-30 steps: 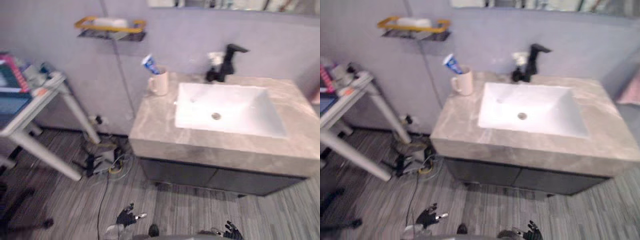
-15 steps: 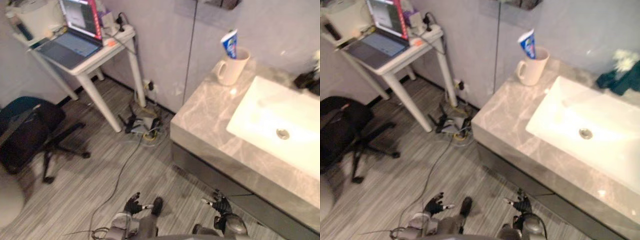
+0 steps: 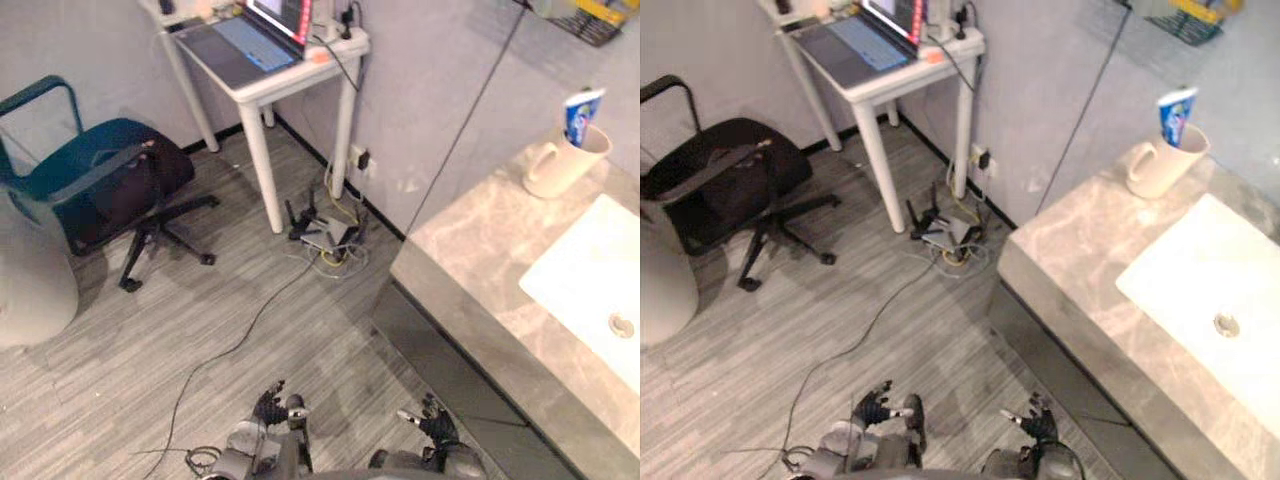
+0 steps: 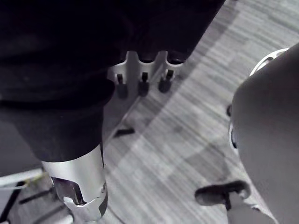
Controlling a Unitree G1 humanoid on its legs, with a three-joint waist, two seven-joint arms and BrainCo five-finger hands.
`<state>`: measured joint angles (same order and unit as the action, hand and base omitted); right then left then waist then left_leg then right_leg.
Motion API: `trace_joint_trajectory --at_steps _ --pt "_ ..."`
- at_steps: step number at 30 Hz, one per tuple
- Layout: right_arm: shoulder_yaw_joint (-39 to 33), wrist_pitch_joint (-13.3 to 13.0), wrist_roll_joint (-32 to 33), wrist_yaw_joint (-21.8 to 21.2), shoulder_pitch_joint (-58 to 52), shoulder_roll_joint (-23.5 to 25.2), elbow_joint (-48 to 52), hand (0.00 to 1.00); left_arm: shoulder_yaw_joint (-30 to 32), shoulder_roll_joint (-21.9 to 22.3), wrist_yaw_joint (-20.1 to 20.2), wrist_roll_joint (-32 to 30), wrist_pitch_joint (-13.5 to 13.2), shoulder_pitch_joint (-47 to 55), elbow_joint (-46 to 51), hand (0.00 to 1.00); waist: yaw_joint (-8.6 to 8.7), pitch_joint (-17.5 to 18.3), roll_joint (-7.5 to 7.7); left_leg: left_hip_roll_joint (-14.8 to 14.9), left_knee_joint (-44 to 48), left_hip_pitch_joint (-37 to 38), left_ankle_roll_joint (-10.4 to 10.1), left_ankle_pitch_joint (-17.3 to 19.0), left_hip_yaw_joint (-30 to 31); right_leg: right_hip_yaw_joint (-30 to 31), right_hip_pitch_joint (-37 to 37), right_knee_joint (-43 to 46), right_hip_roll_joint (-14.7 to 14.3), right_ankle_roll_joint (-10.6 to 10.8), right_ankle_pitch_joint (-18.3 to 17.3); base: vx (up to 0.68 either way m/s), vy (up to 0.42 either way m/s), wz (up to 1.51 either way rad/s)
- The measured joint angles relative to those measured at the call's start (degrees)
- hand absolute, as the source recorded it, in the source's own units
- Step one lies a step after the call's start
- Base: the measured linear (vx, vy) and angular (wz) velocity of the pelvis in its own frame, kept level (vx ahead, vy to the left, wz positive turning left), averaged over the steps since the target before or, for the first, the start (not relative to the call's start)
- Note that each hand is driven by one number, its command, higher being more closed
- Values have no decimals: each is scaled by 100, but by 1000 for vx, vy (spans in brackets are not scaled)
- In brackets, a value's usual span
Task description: Organize washtable
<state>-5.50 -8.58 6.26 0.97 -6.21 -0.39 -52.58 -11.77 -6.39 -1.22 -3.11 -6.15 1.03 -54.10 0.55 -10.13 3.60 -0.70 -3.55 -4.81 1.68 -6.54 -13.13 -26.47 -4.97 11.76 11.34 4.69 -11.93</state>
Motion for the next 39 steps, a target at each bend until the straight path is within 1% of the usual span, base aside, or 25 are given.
trace_joint_trajectory --at_steps 3,6,8,10,11,13,15,16,17,18,19,20,21,23,27,29,30,31,32,33,34,35,36,38,39 --pt "89 2 2 -3 57 -11 -10 0 -1 -20 -2 -31 2 15 -62 0 7 18 -27 -69 -188 86 4 -111 90 16 -78 -31 28 20 -13 -36 33 15" --pt "146 11 1 -3 103 -26 -52 0 2 -46 -6 -29 2 9 -103 0 12 14 -44 -163 -222 58 9 -113 128 121 -85 -158 74 225 -154 -90 23 6" --pt "146 17 -1 4 132 -18 -61 0 16 -62 -9 -24 3 12 -129 0 -3 20 -64 -147 -218 57 10 -112 69 149 -82 -188 74 214 -181 -68 18 -3" --pt "147 17 -2 3 171 -15 -61 0 26 -79 -8 -15 2 9 -144 0 -24 18 -60 -142 -185 35 14 -107 47 172 -76 -233 81 273 -211 -16 9 -2" --pt "147 25 -6 3 180 -7 -64 0 67 -94 -8 19 3 -3 -141 0 -43 28 -29 -153 -115 -57 79 -56 28 192 -51 -318 78 335 -180 39 10 1" --pt "146 34 -13 2 193 -4 -65 0 118 -113 -5 30 2 -35 -111 0 -118 48 29 -156 268 -325 177 150 -30 216 36 -364 123 438 -112 70 22 -4" --pt "142 42 -17 1 239 -18 -208 0 129 -180 -1 108 0 -77 -56 0 -172 53 105 -142 1291 -791 265 852 -124 208 22 -269 258 566 -9 174 66 -6" --pt "145 45 -18 1 272 -43 -263 0 126 -173 -2 137 5 -81 -64 0 -161 55 74 -124 1527 -881 305 1025 -116 263 73 -50 273 598 -11 202 103 -4" --pt "197 57 -19 4 294 -129 -279 0 121 -132 1 154 6 -77 -74 0 -161 55 -37 -88 1959 -966 335 1312 -65 425 337 708 382 679 7 205 149 4" --pt "209 69 -19 -2 270 -217 -270 0 122 -123 4 266 5 -59 -77 0 -131 49 -70 -72 2140 -911 419 1490 71 676 766 1865 577 655 151 257 207 17" --pt "210 69 -18 -2 233 -223 -256 0 123 -119 3 291 9 -54 -78 0 -116 40 -69 -105 2162 -837 451 1562 156 829 1015 2465 662 523 363 291 204 50" --pt "211 58 -15 -3 218 -252 -177 0 118 -105 2 354 10 -42 -73 0 -126 -27 -146 -132 2193 -691 469 1626 343 1212 1410 3234 609 362 107 264 147 69" --pt "216 63 -12 -2 177 -249 -175 0 126 -100 -8 379 9 -4 -70 0 -122 -30 -132 -140 2150 -557 497 1653 464 1340 1541 3336 457 408 -111 284 129 84" --pt "268 51 -9 -3 187 -246 -151 0 226 -125 -9 484 8 58 -75 0 -145 -36 -117 -235 2013 -281 483 1696 770 1374 1779 3100 273 507 -301 312 104 87" --pt "410 -5 10 -10 242 -270 1 0 488 -76 -30 547 2 186 -75 0 -146 -74 -168 -439 1556 176 446 1712 1219 1683 2199 1916 -110 509 -271 271 31 64" --pt "421 -18 22 -12 247 -354 16 0 515 -41 -33 554 -3 230 -85 0 -97 -110 -280 -442 1328 405 475 1691 1656 2107 2321 827 -526 402 87 329 -57 84" --pt "417 -17 22 -12 234 -365 3 0 513 -37 -34 551 -3 220 -100 0 -72 -112 -275 -461 1307 437 470 1693 1801 2233 2337 709 -587 346 177 361 -116 133" --pt "337 -11 55 -15 174 -360 19 0 515 -8 -40 508 -3 183 -136 0 25 -109 -268 -483 1350 463 398 1733 2143 2237 2423 683 -632 110 341 389 -166 150" --pt "312 -8 15 -7 176 -367 22 0 516 35 -51 467 -1 104 -159 0 31 -110 -261 -480 1479 452 234 1825 2292 2037 2376 536 -627 -71 571 387 -184 151" --pt "313 -4 -9 -7 167 -379 12 0 518 60 -58 461 -2 85 -159 0 10 -107 -256 -478 1544 455 128 1887 2315 1955 2275 360 -624 -107 749 381 -217 136" --pt "317 0 -24 -16 161 -404 10 0 515 69 -71 462 2 68 -181 0 6 -93 -221 -465 1664 468 -119 2030 2362 1816 2127 251 -569 -291 1146 359 -210 132" --pt "324 14 -91 -12 280 -435 5 0 519 172 -121 465 -12 -18 -201 0 -7 -146 -342 -367 1908 387 -652 2107 2378 1472 2042 474 -453 -481 1050 400 -236 171" --pt "321 17 -142 -11 326 -457 -6 0 519 263 -120 465 -68 -17 -204 0 26 -164 -300 -243 1964 301 -745 2154 2040 1284 1852 577 -309 -539 874 307 -193 151" --pt "309 12 -231 -13 332 -507 -1 0 507 321 -125 465 -86 -14 -191 0 33 -187 -249 67 1736 310 -780 2134 1737 939 1462 631 -145 -542 706 246 -167 156" --pt "310 10 -237 -13 349 -554 -2 0 496 334 -143 467 -93 -6 -150 0 15 -173 -266 210 1412 261 -915 1970 1670 748 1275 693 -106 -472 584 204 -106 141"
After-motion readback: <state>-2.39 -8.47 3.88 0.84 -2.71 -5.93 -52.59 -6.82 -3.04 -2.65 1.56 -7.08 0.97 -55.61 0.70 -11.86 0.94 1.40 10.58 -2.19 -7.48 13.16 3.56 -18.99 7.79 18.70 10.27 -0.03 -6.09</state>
